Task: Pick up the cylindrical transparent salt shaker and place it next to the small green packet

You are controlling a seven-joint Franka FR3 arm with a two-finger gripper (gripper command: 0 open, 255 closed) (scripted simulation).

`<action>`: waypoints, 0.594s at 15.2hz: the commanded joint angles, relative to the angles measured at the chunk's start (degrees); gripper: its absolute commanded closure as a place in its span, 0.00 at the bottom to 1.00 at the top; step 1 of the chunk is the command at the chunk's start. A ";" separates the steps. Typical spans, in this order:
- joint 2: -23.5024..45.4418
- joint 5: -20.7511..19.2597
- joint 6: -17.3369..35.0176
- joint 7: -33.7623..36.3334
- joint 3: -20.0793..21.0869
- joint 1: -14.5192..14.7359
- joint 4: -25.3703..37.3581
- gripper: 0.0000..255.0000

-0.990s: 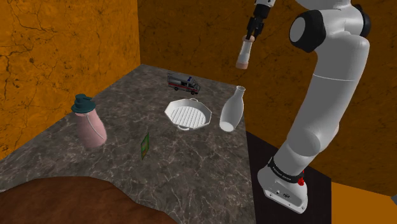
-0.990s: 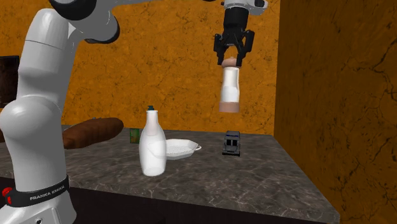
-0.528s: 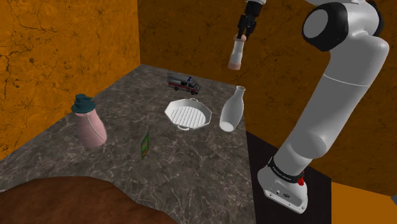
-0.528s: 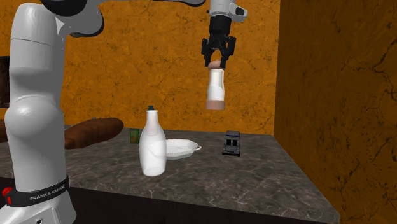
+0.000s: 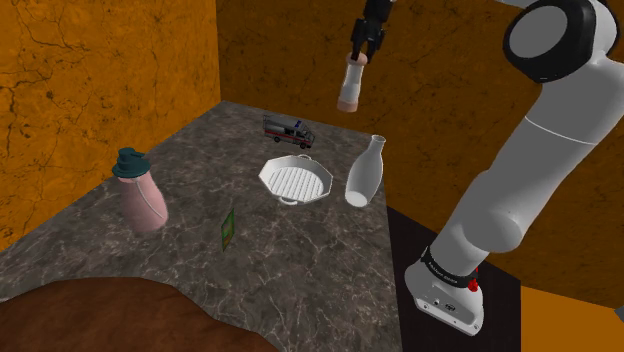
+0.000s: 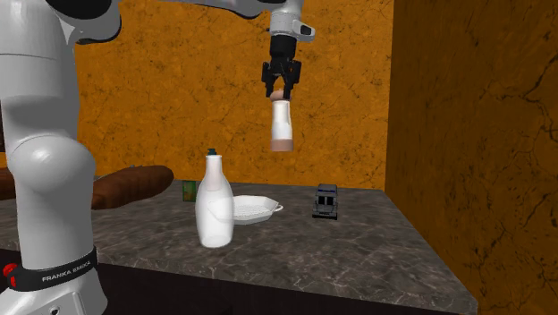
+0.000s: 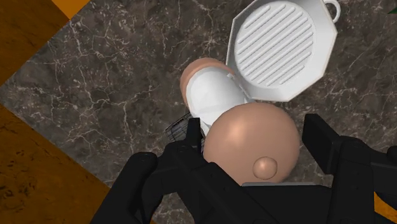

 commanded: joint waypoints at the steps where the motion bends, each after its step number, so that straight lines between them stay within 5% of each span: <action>1: -0.90 -0.20 0.92 3.08 1.55 1.50 -1.28 1.00; 9: -1.44 0.17 3.08 14.30 7.47 6.94 -2.32 1.00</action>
